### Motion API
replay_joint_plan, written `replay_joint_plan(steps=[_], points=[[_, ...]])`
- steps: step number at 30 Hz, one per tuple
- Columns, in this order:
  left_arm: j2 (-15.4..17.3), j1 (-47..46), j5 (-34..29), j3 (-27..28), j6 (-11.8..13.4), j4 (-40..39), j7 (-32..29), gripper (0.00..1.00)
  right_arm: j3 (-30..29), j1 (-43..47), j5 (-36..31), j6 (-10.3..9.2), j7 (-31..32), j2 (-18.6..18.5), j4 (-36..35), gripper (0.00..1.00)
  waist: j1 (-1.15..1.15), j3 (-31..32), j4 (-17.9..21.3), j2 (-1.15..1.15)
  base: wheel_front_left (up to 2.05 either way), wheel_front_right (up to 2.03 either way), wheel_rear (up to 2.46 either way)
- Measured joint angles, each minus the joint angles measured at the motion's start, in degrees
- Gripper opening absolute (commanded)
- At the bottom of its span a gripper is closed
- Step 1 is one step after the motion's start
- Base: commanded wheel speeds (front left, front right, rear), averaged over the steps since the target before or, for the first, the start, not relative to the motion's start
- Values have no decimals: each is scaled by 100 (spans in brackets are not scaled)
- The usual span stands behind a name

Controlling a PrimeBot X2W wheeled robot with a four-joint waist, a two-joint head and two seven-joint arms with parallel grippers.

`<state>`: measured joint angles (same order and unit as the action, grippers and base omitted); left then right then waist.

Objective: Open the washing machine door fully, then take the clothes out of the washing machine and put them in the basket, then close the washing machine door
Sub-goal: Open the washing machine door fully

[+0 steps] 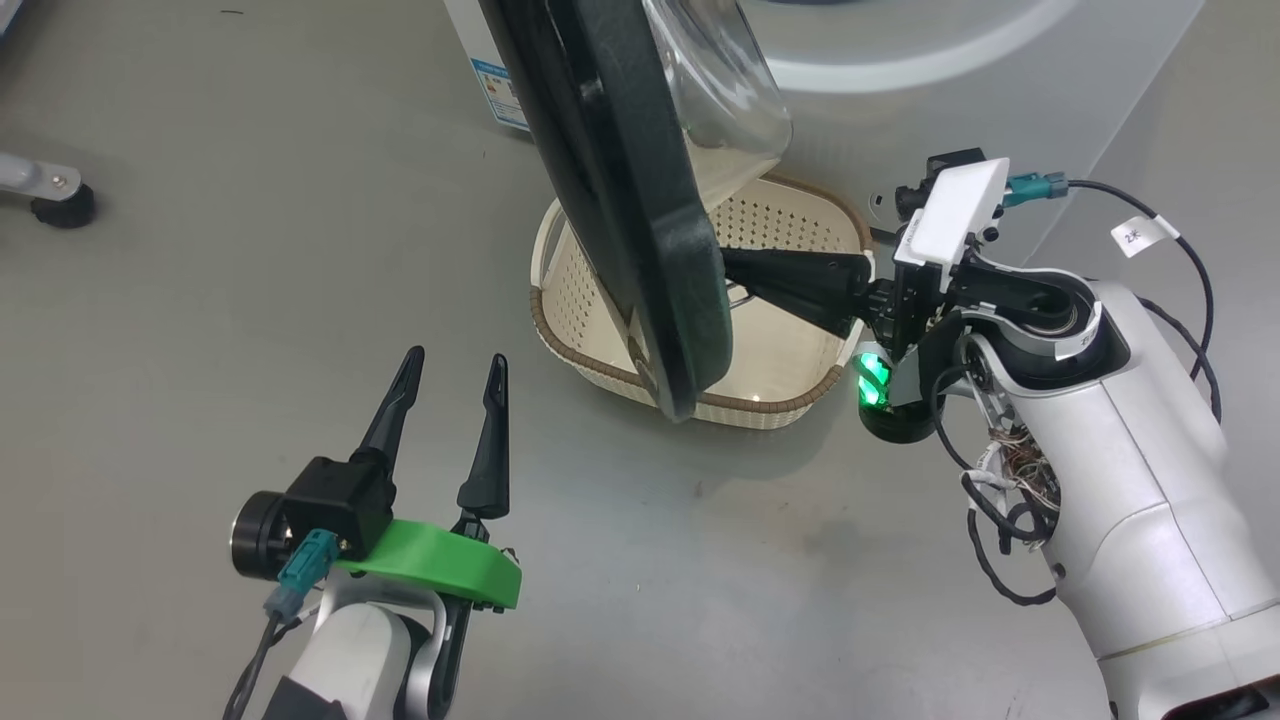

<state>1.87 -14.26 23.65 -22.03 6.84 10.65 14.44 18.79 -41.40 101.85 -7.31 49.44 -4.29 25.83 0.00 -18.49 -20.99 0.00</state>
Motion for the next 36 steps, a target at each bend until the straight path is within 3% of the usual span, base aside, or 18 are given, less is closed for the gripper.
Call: replay_joint_plan(steps=[11, 22, 28, 36], points=[[0, 34, 1, -67, 0, -1, 0, 100, 749, 177, 714, 0, -144, 0, -393, 0, 0, 49, -99, 0, 0, 0, 0], [1, 169, -22, 134, 0, 19, 0, 100, 927, 202, 839, 0, -611, 14, -516, 0, 0, 170, -53, 0, 0, 0, 0], [0, 169, -105, 232, 0, 33, 0, 100, 844, 194, 268, 21, -1103, -30, -766, 0, 0, 284, 136, 0, 0, 0, 0], [1, 170, -124, 504, 0, 156, 0, 100, 716, 346, -516, 447, -1729, -636, -898, 0, 0, 558, 437, 0, 0, 0, 0]])
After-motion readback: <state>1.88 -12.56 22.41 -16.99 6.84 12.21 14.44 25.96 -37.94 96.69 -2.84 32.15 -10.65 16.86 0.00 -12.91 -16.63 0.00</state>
